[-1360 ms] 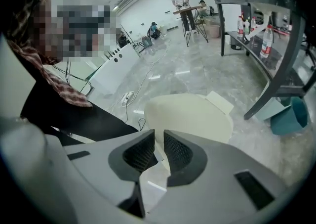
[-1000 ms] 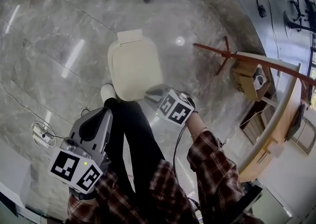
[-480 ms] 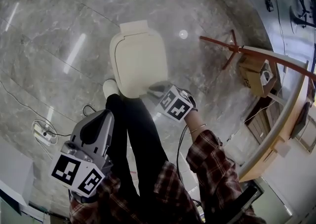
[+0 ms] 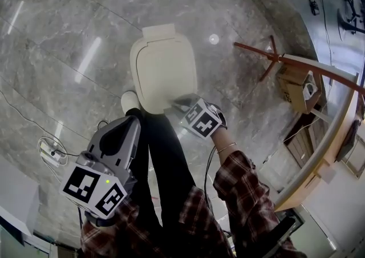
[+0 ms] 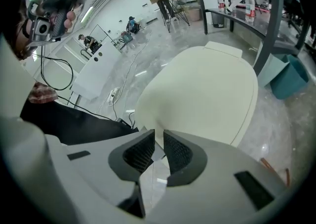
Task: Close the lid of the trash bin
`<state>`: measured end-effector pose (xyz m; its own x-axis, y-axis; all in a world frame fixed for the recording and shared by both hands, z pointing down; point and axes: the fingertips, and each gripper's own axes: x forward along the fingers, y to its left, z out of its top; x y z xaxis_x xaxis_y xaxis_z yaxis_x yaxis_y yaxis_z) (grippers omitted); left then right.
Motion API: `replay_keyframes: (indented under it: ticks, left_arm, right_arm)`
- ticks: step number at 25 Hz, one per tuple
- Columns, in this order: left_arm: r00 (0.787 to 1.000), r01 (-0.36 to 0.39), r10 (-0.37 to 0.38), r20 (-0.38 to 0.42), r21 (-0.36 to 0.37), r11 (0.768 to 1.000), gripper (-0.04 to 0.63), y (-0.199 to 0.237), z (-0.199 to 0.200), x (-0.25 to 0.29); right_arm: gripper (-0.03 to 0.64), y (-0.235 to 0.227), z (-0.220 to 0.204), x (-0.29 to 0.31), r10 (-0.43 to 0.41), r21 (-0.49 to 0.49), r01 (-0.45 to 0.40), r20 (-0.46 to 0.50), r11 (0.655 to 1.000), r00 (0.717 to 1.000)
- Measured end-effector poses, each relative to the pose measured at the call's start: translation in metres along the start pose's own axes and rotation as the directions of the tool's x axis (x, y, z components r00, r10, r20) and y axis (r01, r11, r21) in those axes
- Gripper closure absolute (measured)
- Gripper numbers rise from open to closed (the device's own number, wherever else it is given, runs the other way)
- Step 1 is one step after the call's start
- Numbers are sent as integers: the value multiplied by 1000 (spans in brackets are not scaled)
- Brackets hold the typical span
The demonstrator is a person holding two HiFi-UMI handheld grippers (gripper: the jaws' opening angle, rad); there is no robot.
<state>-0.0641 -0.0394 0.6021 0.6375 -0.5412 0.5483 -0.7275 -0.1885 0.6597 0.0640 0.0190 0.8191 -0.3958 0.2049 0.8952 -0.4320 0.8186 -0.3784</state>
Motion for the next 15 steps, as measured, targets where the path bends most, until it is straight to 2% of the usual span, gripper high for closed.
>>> replay_keyframes:
  ticks: [15]
  left_arm:
    - [1000, 20, -20, -6, -3, 1000, 583, 8, 11, 9]
  right_arm:
    - [563, -4, 3, 7, -14, 43, 14, -4, 999, 1000]
